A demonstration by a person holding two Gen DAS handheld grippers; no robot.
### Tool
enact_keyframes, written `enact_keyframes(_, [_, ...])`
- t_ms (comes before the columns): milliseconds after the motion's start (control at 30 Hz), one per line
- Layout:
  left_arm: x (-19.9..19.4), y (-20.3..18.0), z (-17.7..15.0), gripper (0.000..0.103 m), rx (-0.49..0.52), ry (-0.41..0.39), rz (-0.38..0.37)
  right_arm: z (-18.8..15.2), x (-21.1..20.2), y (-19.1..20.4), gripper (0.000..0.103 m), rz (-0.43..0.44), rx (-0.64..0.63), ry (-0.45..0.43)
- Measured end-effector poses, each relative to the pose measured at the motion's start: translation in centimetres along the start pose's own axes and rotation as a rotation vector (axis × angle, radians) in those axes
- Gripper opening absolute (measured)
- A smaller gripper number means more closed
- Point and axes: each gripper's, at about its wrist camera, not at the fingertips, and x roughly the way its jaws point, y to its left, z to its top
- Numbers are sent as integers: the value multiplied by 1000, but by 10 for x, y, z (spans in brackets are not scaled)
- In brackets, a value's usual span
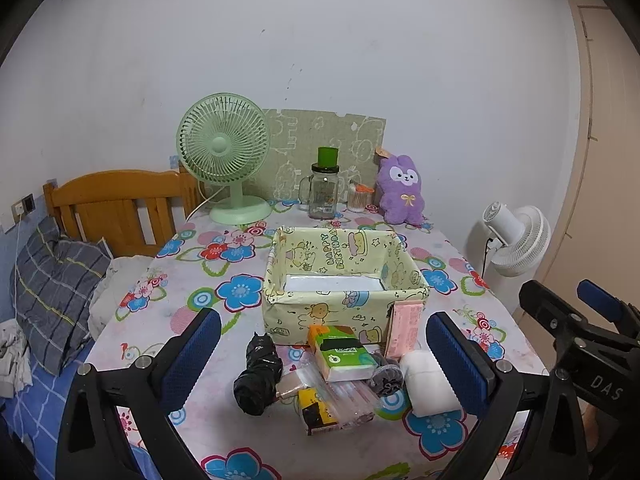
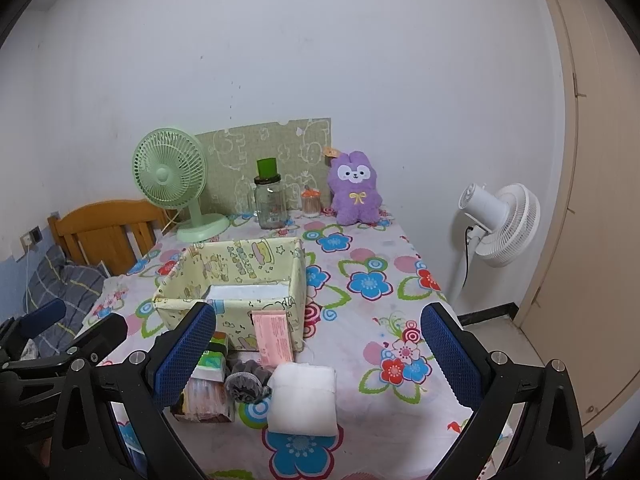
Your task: Organize soft objects
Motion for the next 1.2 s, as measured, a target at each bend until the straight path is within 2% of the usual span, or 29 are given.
enact_keyframes(200, [1, 4, 0, 103, -6, -3, 11, 1, -3, 4, 103, 5, -22, -20])
enact_keyframes(1200, [-7, 5, 5, 103, 23, -22, 32, -1, -4, 7, 103, 11, -40, 4])
